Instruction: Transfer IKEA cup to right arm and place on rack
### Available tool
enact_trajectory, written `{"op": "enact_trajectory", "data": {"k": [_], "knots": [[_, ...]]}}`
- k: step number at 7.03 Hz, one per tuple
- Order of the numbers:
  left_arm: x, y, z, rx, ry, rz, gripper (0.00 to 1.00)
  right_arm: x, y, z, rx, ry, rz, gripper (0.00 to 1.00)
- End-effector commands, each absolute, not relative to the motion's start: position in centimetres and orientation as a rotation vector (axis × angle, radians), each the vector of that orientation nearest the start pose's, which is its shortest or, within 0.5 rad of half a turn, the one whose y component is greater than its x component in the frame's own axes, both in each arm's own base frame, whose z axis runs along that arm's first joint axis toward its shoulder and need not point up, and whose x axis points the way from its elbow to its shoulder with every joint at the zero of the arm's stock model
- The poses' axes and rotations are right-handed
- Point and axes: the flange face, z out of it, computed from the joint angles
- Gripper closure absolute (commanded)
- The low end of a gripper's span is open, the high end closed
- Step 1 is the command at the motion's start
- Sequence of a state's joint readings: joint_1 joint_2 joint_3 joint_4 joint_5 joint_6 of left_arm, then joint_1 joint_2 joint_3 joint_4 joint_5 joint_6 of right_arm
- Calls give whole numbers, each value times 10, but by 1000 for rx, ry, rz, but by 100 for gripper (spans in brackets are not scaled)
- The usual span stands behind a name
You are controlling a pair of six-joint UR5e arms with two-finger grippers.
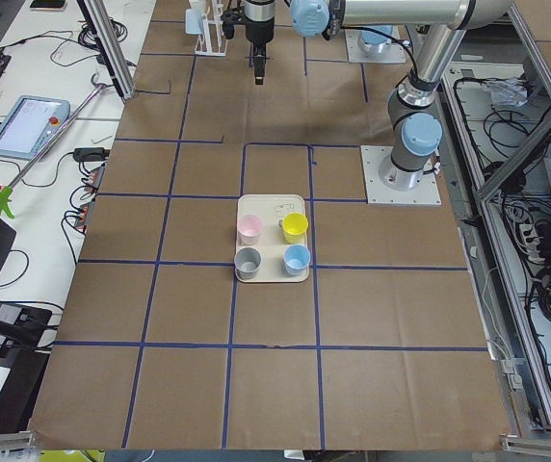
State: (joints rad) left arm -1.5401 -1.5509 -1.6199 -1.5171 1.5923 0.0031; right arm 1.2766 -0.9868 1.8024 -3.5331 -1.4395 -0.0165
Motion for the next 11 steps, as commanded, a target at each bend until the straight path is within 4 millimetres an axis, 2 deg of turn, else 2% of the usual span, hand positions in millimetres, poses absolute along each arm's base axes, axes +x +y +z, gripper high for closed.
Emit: {"op": "enact_trajectory", "data": {"k": [1,2,3,5,6,7,8,9,11], "knots": [[-117,-489,479,-41,3119,-38,1,-30,-641,328,223,2606,-1826,0],[-116,-489,479,-43,3119,-38,1,-17,-637,356,199,2610,-1795,0],[-116,-489,479,-43,3119,-38,1,5,-633,381,161,2617,-1746,0],[-117,-489,479,-41,3119,-38,1,55,-604,437,212,2460,-1782,0],[-117,-489,479,-41,3119,-38,1,90,-582,452,215,2390,-1756,0],[-117,-489,479,-41,3119,-38,1,120,-559,454,253,2331,-1693,0],[-117,-489,479,-41,3119,-38,1,140,-535,451,324,2284,-1614,0],[-117,-489,479,-43,3119,-38,1,145,-517,453,375,2253,-1576,0],[-117,-489,479,-43,3119,-38,1,155,-505,460,371,2301,-1499,0]]}}
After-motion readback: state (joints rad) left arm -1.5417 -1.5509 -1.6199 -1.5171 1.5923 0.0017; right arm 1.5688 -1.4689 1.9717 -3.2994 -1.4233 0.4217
